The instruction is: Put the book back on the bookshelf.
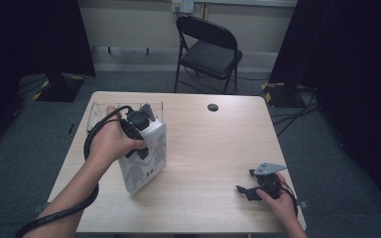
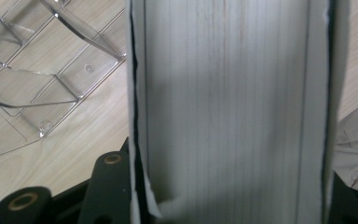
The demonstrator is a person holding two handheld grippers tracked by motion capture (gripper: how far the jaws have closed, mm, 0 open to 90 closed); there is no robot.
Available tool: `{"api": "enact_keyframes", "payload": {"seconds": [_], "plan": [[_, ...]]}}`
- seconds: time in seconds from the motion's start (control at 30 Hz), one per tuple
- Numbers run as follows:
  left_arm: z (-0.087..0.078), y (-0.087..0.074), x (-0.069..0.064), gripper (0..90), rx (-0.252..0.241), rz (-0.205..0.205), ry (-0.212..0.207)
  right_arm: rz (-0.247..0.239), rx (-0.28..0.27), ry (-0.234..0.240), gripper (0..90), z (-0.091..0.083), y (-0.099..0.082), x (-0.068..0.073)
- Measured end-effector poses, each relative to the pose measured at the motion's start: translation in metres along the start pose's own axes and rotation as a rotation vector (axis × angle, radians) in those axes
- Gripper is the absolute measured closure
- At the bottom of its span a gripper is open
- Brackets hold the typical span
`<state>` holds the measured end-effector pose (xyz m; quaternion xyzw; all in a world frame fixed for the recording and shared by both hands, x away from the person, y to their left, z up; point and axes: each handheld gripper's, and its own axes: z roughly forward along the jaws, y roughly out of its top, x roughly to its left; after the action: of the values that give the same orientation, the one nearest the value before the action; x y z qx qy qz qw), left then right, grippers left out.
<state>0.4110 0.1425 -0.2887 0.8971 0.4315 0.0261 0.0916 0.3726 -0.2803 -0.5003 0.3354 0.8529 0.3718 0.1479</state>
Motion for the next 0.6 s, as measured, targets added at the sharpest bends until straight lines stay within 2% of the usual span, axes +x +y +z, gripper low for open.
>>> {"api": "enact_keyframes", "payload": {"seconds": [0.13, 0.37, 0.6], "plan": [[0.000, -0.002, 0.003, 52.8, -0.004, -0.009, -0.013, 0.000, 0.000, 0.000, 13.2, 0.000, 0.000, 0.000], [-0.002, -0.005, 0.007, 52.8, 0.007, -0.016, 0.009, 0.000, 0.000, 0.000, 13.2, 0.000, 0.000, 0.000], [-0.002, -0.007, 0.013, 52.9, 0.005, -0.042, 0.007, 0.000, 0.000, 0.001, 13.2, 0.000, 0.000, 0.000]]}}
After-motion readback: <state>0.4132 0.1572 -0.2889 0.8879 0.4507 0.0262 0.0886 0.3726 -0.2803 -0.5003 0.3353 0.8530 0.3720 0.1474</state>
